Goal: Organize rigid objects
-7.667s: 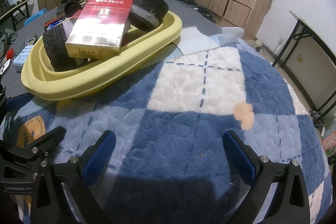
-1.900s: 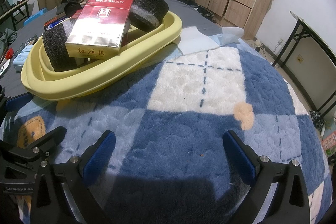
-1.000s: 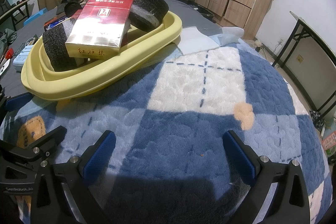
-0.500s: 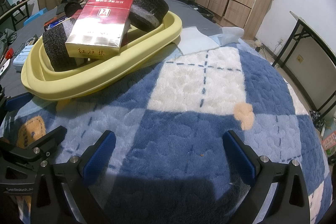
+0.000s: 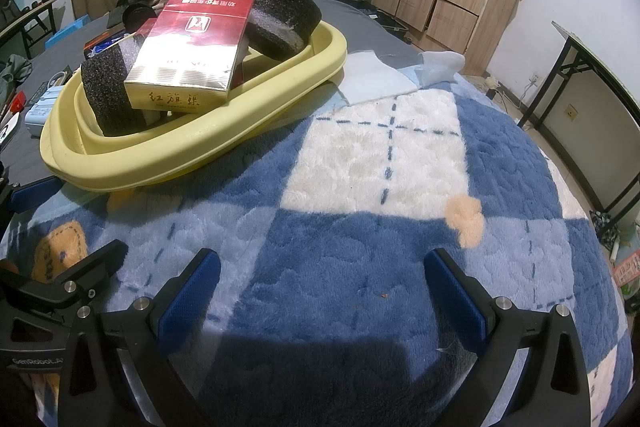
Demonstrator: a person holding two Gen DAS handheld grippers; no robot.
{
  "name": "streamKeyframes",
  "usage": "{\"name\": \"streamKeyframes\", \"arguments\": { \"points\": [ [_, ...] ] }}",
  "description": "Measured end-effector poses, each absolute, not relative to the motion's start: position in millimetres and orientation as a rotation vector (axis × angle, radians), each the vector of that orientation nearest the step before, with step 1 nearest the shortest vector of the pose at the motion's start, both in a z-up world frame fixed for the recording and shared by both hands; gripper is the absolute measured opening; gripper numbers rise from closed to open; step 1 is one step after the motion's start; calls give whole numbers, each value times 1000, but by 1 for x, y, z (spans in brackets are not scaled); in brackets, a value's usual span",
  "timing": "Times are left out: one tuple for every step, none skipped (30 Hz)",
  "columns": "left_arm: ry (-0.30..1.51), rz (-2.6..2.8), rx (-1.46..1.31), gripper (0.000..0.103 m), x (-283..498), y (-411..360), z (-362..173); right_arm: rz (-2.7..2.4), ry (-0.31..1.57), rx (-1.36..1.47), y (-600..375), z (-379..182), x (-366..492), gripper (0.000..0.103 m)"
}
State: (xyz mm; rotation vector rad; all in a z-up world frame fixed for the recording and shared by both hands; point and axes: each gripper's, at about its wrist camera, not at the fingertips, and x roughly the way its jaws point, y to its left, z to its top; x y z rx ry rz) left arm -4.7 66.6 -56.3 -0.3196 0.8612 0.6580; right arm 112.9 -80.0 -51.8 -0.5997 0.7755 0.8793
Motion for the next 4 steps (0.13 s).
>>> {"name": "streamKeyframes", "arguments": {
  "points": [
    [860, 658, -319, 103, -4, 67, -56, 879, 776, -600, -80, -52, 113, 103],
    [860, 659, -320, 103, -5, 67, -56, 880, 776, -599, -80, -52, 112, 103],
    [860, 659, -320, 103, -5, 67, -55, 879, 776, -600, -80, -52, 113, 103],
    [861, 659, -320, 103, -5, 67, -56, 879, 776, -600, -80, -52, 113, 103]
  ]
}}
